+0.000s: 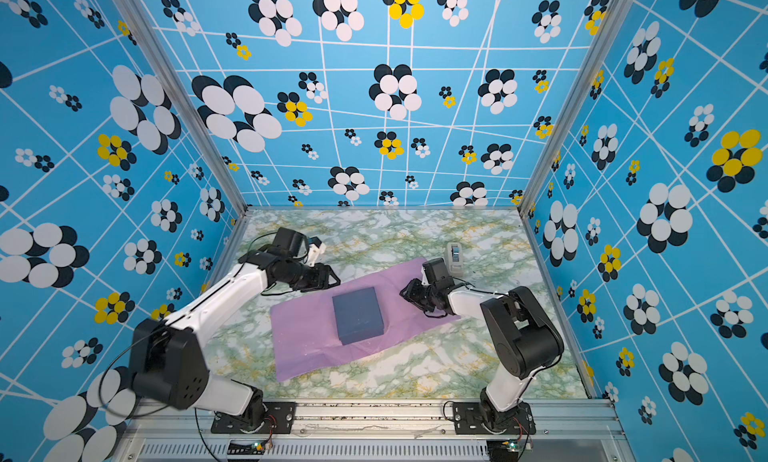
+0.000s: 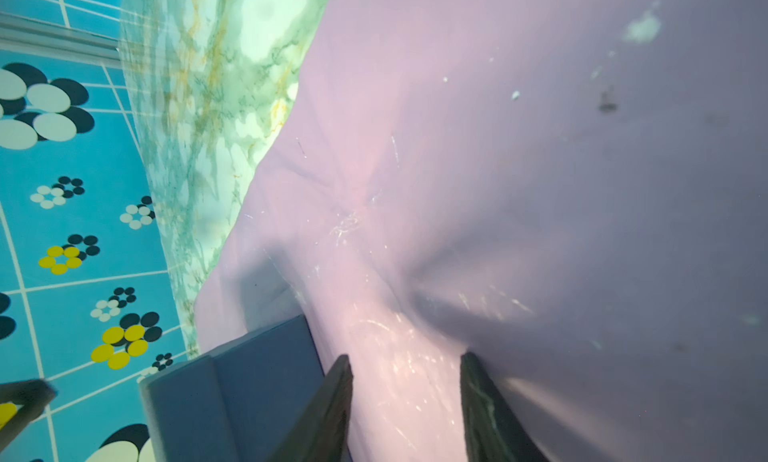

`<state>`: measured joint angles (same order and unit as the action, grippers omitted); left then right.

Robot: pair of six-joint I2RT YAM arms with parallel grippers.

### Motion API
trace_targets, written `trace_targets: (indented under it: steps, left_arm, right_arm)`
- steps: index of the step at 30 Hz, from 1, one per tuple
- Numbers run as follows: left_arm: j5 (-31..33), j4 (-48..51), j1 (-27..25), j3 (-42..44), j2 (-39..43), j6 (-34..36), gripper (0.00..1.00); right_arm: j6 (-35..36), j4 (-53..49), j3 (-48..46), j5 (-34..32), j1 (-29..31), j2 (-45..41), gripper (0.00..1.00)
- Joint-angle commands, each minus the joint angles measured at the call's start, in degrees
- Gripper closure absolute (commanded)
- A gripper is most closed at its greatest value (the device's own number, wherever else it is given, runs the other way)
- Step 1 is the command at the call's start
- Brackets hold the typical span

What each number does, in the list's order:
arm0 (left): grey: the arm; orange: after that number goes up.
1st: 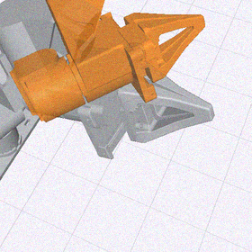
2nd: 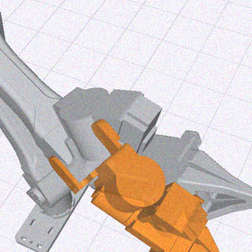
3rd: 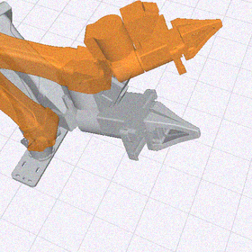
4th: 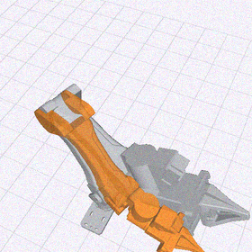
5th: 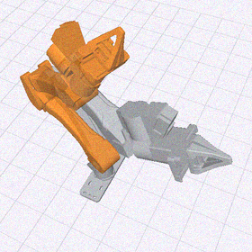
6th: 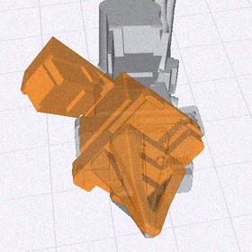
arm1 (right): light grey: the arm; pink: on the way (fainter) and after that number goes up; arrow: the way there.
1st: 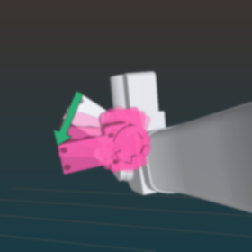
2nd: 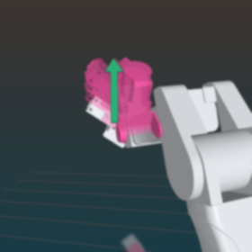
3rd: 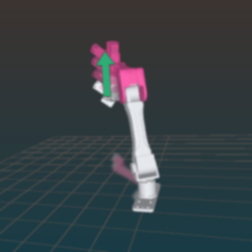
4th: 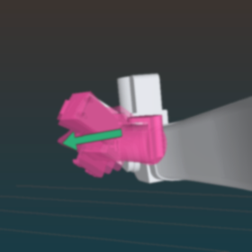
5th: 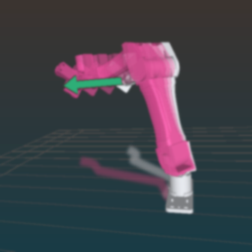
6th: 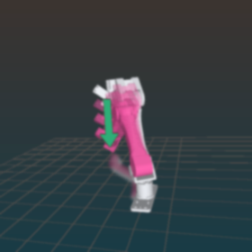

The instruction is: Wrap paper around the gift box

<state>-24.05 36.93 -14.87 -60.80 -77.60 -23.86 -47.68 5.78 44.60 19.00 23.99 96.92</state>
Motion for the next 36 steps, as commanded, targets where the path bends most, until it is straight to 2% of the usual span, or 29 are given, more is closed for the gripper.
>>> trace_targets:
  steps: [1,7,11,16,22,30,36]
  left_arm:
    - [9.07,9.14,2.8,7.0,9.51,-17.95,0.37]
    - [11.84,19.96,5.75,16.06,24.07,-31.91,0.34]
    - [13.01,27.39,6.93,19.73,29.18,-37.83,0.33]
    - [12.98,30.02,8.02,24.63,33.98,-43.36,0.25]
    - [8.48,24.74,8.61,32.99,34.11,-45.04,0.24]
    - [3.68,15.77,8.72,38.41,32.49,-46.45,0.29]
    - [9.76,16.38,8.88,34.97,27.6,-40.34,0.22]
  right_arm:
    - [1.81,-3.93,0.31,-0.74,-0.08,-1.86,0.49]
    - [3.18,-4.9,1.98,1.81,-0.08,-2.29,0.44]
    - [3.76,-4.92,1.6,2.29,-0.08,-2.49,0.43]
    - [3.91,-4.3,0.89,2.88,-0.08,-2.01,0.42]
    - [3.85,-3.76,-0.01,3.07,-0.08,-2.05,0.41]
    - [3.92,-3.83,-0.32,3.32,-0.09,-2.44,0.41]
    - [4.55,-5.16,0.07,1.89,-0.04,-3.09,0.41]
